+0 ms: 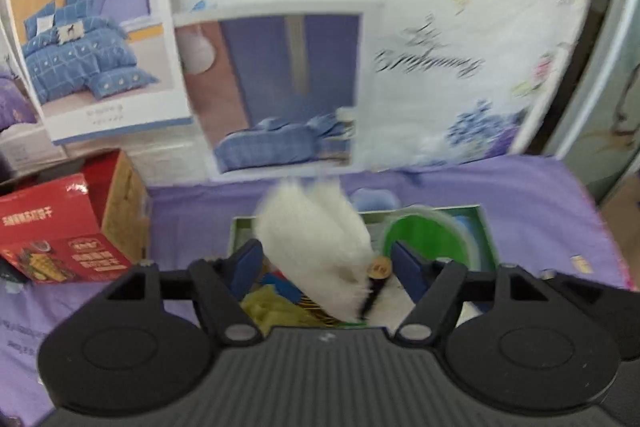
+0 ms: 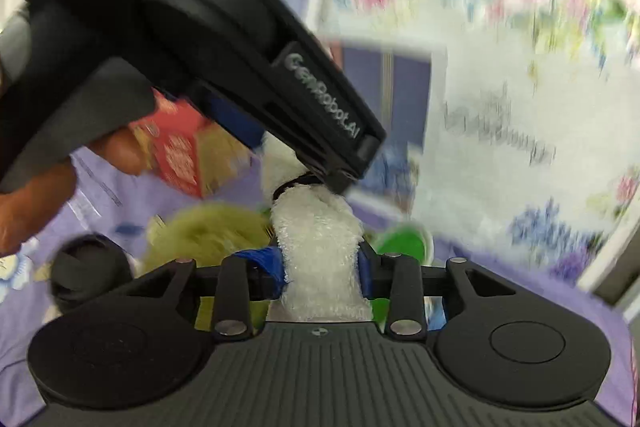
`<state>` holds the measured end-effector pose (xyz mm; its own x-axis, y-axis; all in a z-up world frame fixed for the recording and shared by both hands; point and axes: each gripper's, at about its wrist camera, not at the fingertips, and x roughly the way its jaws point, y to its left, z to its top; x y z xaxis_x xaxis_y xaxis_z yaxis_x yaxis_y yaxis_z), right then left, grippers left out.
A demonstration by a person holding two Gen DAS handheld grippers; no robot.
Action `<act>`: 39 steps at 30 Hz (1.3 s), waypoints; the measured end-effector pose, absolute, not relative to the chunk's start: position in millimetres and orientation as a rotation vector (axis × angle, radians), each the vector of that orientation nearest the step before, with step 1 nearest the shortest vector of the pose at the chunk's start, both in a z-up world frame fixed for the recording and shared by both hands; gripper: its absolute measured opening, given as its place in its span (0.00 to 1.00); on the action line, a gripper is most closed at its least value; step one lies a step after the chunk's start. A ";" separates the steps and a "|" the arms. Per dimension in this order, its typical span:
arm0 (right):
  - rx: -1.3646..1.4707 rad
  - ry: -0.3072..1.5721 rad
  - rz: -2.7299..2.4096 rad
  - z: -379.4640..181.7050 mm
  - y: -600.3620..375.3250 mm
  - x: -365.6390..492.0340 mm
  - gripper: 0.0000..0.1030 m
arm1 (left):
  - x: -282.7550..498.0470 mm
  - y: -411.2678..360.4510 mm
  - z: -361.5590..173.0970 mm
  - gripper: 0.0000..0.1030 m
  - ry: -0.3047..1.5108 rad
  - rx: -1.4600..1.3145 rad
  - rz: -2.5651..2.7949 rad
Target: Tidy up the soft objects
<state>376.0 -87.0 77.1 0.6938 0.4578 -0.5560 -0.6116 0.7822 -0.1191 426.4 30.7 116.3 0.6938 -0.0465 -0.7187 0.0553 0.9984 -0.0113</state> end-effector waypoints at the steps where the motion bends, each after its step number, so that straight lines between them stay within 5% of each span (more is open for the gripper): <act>1: -0.311 0.531 0.601 74.8 -88.3 376.5 0.23 | 428.4 34.1 111.2 0.71 0.805 0.019 -0.036; 13: -0.181 0.414 0.469 97.6 -142.1 353.1 0.23 | 395.8 56.7 120.8 0.71 0.778 -0.058 -0.021; 24: -0.071 0.315 0.378 96.1 -166.6 256.9 0.26 | 267.5 87.7 133.0 0.77 0.679 -0.096 -0.072; 26: -0.050 0.313 0.371 87.3 -164.2 231.2 0.27 | 237.8 98.4 125.6 0.87 0.667 -0.095 -0.056; 39: 0.088 0.474 0.337 2.3 -139.3 145.3 0.29 | 133.2 141.0 4.1 0.87 0.777 -0.199 0.131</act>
